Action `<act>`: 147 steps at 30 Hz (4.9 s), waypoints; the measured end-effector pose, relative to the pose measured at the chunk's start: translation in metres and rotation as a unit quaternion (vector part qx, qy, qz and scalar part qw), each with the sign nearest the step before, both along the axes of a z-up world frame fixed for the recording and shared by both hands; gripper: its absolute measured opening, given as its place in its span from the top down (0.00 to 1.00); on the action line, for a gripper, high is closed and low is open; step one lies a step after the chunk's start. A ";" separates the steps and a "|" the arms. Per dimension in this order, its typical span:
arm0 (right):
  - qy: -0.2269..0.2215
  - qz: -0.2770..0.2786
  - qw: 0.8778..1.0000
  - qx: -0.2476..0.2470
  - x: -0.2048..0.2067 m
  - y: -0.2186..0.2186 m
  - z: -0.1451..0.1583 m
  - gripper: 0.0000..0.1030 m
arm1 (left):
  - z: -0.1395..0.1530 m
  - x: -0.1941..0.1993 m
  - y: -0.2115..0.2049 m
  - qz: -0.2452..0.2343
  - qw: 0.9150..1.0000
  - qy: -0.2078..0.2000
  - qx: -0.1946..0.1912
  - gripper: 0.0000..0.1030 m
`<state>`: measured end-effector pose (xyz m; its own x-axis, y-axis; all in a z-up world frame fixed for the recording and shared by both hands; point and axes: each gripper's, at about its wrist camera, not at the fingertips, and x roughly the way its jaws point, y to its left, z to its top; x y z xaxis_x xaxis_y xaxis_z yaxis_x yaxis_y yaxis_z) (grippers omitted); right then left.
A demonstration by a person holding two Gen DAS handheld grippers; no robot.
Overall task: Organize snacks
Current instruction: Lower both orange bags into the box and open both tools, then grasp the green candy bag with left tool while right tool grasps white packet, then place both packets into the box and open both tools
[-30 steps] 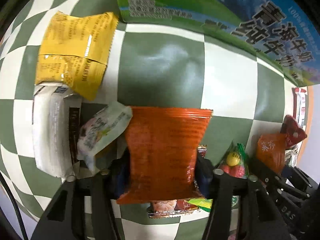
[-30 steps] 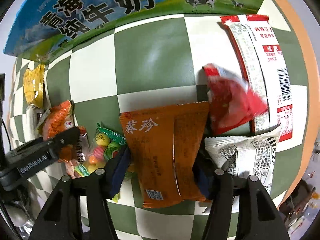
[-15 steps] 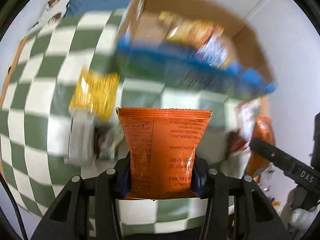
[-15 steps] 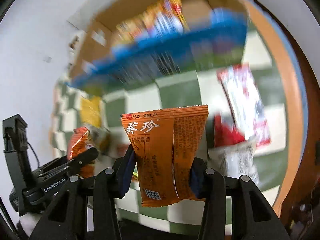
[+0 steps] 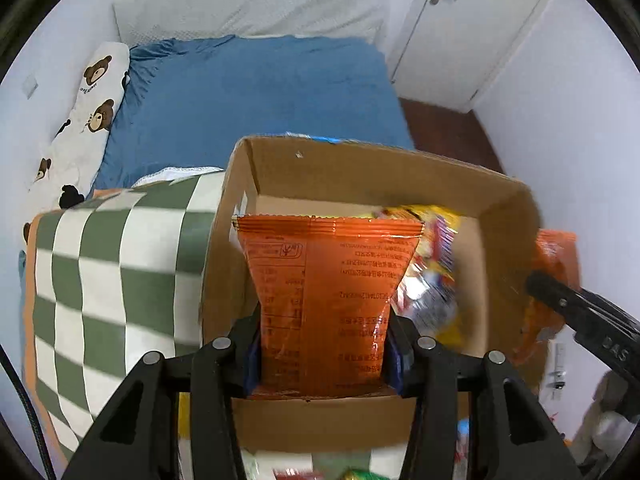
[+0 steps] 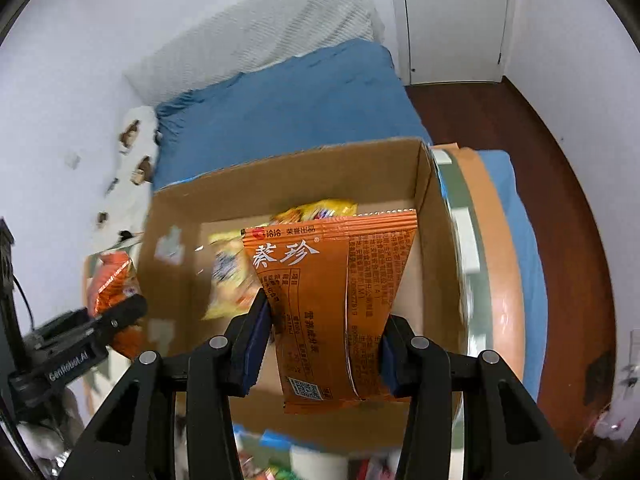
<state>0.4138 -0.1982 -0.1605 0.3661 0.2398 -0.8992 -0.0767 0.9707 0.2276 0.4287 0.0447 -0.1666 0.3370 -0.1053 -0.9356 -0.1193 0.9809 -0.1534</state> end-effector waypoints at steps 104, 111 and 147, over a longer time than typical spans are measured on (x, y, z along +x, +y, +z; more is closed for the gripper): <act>0.152 -0.031 0.988 -0.017 -0.259 -0.070 -0.173 0.47 | -0.168 -0.216 -0.103 -0.063 0.981 0.175 -0.058 0.47; 0.216 -0.033 0.975 0.036 -0.280 -0.062 -0.193 0.38 | -0.189 -0.226 -0.115 -0.084 0.976 0.199 -0.042 0.46; -0.014 0.038 0.995 0.088 -0.099 0.044 -0.004 0.51 | 0.009 -0.049 -0.009 -0.054 0.998 0.031 -0.009 0.52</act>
<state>0.3147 -0.1541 -0.1641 0.3649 0.4206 -0.8306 -0.1561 0.9071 0.3908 0.3801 0.0353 -0.1575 0.2634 -0.1546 -0.9522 -0.0233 0.9858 -0.1665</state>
